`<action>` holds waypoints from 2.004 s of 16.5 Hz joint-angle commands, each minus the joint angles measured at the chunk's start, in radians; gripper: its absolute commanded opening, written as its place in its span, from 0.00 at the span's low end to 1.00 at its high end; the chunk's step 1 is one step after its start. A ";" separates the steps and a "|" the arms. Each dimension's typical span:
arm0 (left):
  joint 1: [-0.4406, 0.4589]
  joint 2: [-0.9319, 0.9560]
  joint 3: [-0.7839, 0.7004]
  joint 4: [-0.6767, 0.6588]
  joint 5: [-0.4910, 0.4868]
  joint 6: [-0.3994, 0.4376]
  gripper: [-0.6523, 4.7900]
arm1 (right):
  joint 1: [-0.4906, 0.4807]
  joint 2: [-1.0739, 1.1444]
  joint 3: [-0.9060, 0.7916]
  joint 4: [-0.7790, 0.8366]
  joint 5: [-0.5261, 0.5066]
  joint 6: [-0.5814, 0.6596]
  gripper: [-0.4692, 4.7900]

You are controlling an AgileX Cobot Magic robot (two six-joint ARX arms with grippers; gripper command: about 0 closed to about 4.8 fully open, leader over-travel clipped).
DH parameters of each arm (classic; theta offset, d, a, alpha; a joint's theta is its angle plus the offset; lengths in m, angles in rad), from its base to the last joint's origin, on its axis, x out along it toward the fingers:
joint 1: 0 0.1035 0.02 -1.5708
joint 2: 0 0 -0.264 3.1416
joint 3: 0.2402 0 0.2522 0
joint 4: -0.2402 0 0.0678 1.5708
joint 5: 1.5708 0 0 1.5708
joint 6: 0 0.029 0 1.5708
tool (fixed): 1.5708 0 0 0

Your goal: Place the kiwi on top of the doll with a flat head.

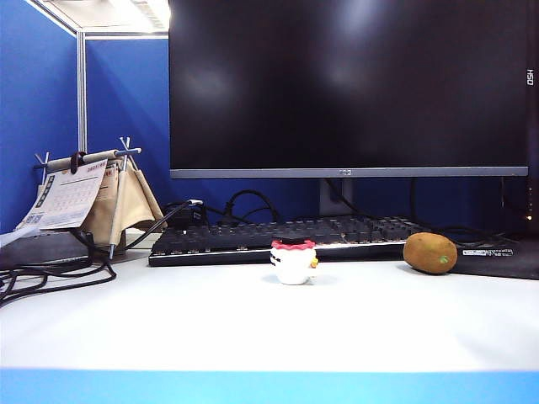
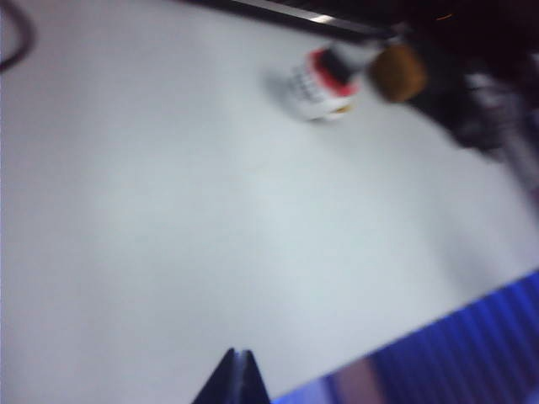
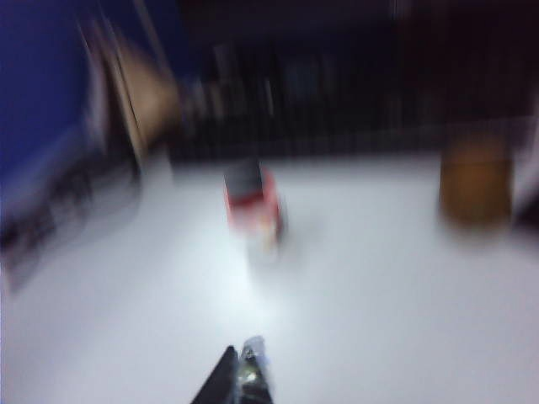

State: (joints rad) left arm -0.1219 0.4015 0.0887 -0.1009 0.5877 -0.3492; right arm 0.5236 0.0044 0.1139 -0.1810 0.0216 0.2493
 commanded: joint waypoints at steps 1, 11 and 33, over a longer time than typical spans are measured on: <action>0.000 0.000 0.042 0.097 0.157 -0.026 0.11 | 0.001 0.032 0.101 0.051 0.118 -0.102 0.09; 0.000 0.002 0.448 -0.377 -0.047 0.245 0.16 | -0.179 0.494 0.375 0.144 0.034 -0.146 0.09; -0.022 0.000 0.460 -0.647 0.004 0.192 0.82 | -0.438 1.915 1.248 -0.263 -0.350 -0.307 1.00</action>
State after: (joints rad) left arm -0.1436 0.4015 0.5449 -0.7486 0.5861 -0.1574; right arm 0.0818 1.9076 1.3586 -0.4801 -0.3393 -0.0528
